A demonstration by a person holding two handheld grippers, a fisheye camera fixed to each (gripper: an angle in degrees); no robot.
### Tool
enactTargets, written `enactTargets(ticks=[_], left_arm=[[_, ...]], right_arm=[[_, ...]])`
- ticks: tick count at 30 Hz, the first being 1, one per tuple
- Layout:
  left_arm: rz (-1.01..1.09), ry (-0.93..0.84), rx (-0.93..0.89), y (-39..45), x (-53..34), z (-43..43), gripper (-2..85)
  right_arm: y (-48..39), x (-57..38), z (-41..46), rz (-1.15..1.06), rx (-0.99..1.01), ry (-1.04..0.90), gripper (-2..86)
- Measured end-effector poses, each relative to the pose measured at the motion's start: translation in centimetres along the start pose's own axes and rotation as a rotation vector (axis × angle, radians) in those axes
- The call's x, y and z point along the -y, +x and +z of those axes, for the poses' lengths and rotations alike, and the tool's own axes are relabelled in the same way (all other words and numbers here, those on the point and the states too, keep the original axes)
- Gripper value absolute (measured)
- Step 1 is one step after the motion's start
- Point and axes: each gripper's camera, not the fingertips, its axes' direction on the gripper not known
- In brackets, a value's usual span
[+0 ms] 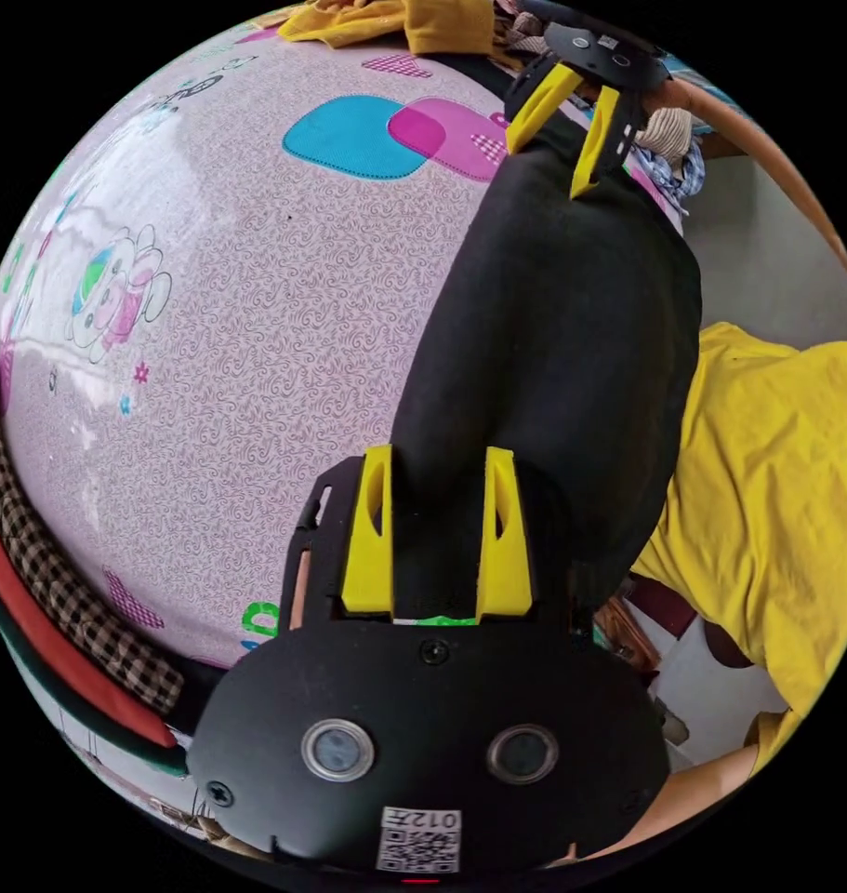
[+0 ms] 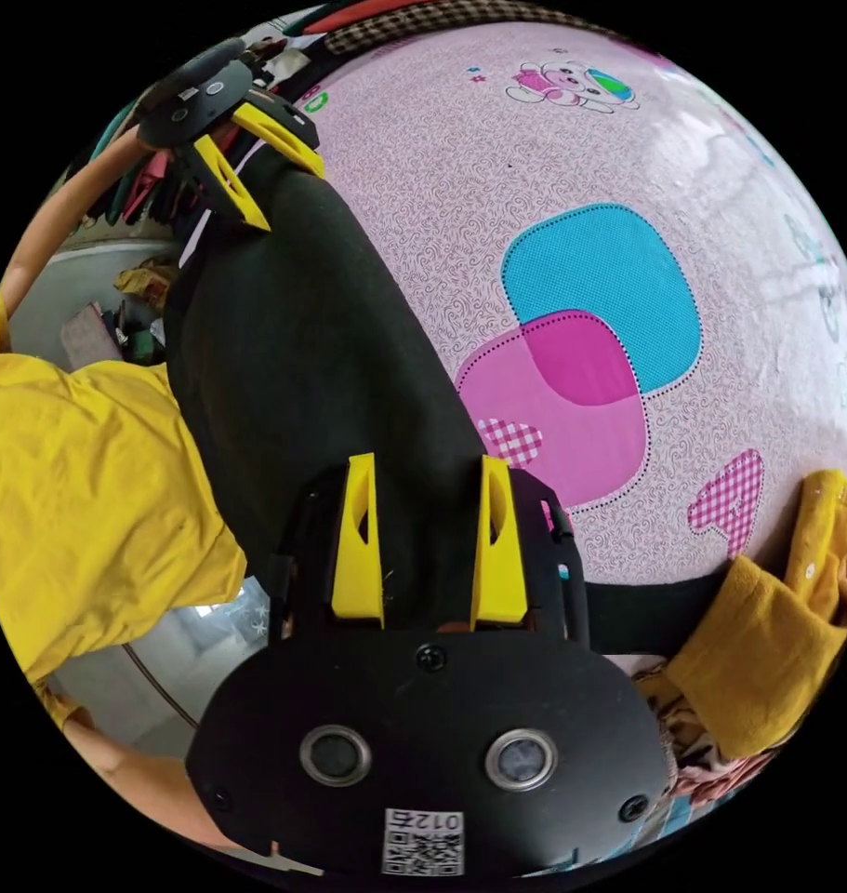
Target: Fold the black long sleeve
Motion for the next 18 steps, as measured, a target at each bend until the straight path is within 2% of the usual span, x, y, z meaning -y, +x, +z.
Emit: enactTargets(ticks=[4,9,13,18], left_arm=[[-0.033,-0.047,-0.100,-0.9,1.0,0.5,6.0],[-0.124,0.045,-0.122,-0.3,-0.6,0.1,2.4],[-0.152,0.115,-0.042,2.7,-2.2,-1.0,1.6],[-0.373,0.148,0.007,3.3,-3.3,-0.3,1.8]], right_arm=[[0.6,0.0,-0.2,0.007,0.036,-0.057,4.9],[-0.5,-3.1,-2.0,0.035,0.034,0.047,2.8],[-1.1,-7.7,-3.9,0.182,0.025,0.226,3.2],[-3.0,-15.2,-5.9,0.444,-0.026,0.541,4.5]])
